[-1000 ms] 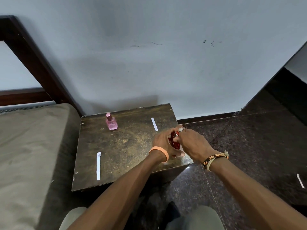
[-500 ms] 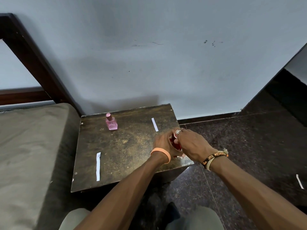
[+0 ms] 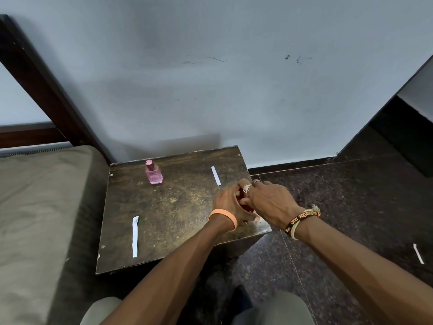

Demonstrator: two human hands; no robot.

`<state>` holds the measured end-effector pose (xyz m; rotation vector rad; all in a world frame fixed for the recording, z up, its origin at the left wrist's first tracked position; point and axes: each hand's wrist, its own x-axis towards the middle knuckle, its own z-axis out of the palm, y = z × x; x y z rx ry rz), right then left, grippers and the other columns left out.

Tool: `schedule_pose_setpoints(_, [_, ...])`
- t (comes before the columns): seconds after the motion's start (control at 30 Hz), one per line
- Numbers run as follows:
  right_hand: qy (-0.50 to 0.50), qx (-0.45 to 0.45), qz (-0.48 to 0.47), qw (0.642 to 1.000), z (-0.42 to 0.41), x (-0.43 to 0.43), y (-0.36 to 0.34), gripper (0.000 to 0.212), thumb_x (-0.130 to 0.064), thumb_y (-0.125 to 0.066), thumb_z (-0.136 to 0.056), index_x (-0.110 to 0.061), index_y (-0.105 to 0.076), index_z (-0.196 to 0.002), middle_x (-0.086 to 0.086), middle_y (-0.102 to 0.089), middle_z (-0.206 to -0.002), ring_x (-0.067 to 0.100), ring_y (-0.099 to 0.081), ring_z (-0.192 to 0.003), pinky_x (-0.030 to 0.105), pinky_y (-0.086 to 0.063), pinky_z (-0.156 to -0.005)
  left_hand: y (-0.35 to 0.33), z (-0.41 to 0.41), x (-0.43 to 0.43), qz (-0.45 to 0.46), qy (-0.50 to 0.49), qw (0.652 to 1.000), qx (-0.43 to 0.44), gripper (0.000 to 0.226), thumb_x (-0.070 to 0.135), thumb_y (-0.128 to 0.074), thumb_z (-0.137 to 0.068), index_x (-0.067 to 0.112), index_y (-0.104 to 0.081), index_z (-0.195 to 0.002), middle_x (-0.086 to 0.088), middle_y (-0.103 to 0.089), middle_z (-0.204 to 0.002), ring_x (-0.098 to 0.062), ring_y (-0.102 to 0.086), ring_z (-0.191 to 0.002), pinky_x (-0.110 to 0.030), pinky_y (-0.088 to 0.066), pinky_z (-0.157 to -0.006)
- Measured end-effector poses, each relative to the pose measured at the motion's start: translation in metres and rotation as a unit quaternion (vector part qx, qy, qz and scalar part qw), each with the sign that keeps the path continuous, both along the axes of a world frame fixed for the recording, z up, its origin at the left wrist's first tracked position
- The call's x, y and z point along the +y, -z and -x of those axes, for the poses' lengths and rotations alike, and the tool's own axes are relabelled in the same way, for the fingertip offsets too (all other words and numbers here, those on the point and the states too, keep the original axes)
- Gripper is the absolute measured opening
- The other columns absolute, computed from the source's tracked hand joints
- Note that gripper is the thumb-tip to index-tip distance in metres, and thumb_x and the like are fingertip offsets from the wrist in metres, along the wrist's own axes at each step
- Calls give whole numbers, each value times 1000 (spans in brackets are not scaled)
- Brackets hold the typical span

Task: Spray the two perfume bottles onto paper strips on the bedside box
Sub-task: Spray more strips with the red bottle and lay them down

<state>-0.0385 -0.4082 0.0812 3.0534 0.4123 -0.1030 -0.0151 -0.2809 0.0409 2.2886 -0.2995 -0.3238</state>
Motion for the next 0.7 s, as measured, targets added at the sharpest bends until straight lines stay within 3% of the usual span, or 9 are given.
schedule_pose_setpoints(0.07, [-18, 15, 6, 1000, 0, 4, -2, 40, -37, -53, -99, -14, -37, -128, 6, -62, -113, 25, -62, -100, 37, -56, -75, -3, 0, -1, -6, 1, 1000, -7, 63, 35, -89, -45, 36, -57, -99, 13, -68, -82, -7, -56, -72, -18, -43, -71])
schedule_pose_setpoints(0.13, [8, 10, 2, 1000, 3, 7, 0, 37, -41, -45, -101, -13, -39, -123, 5, -63, -109, 24, -62, -98, 36, -56, -75, -2, 1, -2, 1, 5, 1000, -15, 58, 33, -89, -44, 35, -56, -92, 15, -66, -77, -6, -55, -69, -20, -47, -71])
schedule_pose_setpoints(0.2, [33, 12, -4, 999, 5, 6, 4, 40, -49, -32, -102, -13, -41, -117, 5, -64, -102, 25, -64, -93, 36, -55, -71, 0, 1, -2, 19, 5, 1000, -12, 62, 30, -89, -43, 31, -61, -98, 13, -70, -84, -7, -61, -75, -20, -49, -73])
schedule_pose_setpoints(0.3, [49, 23, -28, 998, 4, 5, 7, 38, -49, -31, -103, -14, -41, -112, 6, -66, -96, 27, -66, -87, 37, -51, -66, 2, -1, -2, 18, 7, 1000, -23, 62, 29, -88, -45, 31, -61, -100, 11, -71, -86, -10, -62, -75, -23, -52, -74])
schedule_pose_setpoints(0.43, [86, 94, -123, 984, -2, 9, 6, 32, -38, -31, -105, -12, -49, -109, 10, -66, -101, 26, -61, -84, 39, -51, -76, 3, -1, -3, 10, 13, 999, -34, 73, 32, -89, -49, 28, -60, -115, 2, -72, -103, -19, -66, -94, -29, -49, -90])
schedule_pose_setpoints(0.57, [65, 136, -119, 981, -10, 2, 1, 32, -37, -33, -105, -10, -48, -112, 10, -65, -101, 21, -52, -76, 33, -44, -73, 1, 0, -4, -8, 5, 999, -45, 71, 34, -86, -47, 30, -59, -112, 4, -73, -95, -19, -68, -85, -22, -46, -79])
schedule_pose_setpoints(0.7, [75, 81, -163, 980, 2, 3, 11, 25, -44, -38, -103, -19, -40, -98, -6, -50, -78, 18, -55, -74, 34, -51, -74, 2, 1, -3, -17, 10, 998, -53, 69, 40, -86, -51, 33, -59, -115, 7, -73, -98, -16, -68, -86, -22, -47, -79])
